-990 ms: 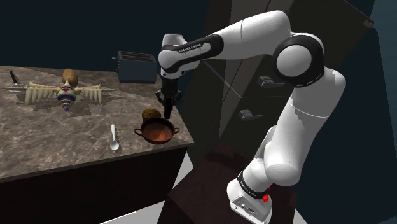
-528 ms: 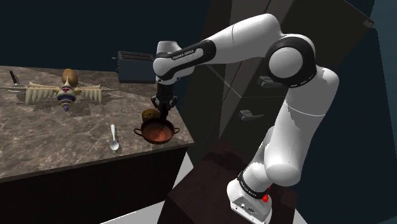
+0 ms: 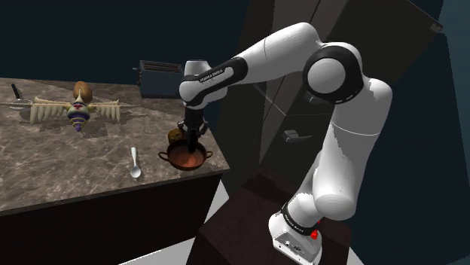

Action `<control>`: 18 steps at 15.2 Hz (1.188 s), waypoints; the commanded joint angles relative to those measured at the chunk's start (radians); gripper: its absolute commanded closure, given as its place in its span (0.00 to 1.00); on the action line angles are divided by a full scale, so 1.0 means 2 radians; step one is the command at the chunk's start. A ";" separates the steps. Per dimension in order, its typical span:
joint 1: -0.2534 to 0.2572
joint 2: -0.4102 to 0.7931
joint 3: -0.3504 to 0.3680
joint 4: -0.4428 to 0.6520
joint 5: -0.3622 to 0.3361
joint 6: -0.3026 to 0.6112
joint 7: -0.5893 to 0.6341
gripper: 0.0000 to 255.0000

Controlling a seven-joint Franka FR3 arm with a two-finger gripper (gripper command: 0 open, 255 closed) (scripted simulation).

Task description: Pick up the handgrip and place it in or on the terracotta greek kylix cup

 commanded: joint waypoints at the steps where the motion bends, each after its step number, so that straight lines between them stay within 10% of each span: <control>1: -0.001 0.011 0.001 -0.001 0.003 0.012 -0.003 1.00; 10: -0.001 0.014 0.001 -0.002 0.004 0.015 -0.004 1.00; 11: -0.001 0.014 0.001 -0.002 0.004 0.015 -0.004 0.00; 18: -0.001 -0.002 -0.001 0.015 -0.002 -0.016 0.000 0.00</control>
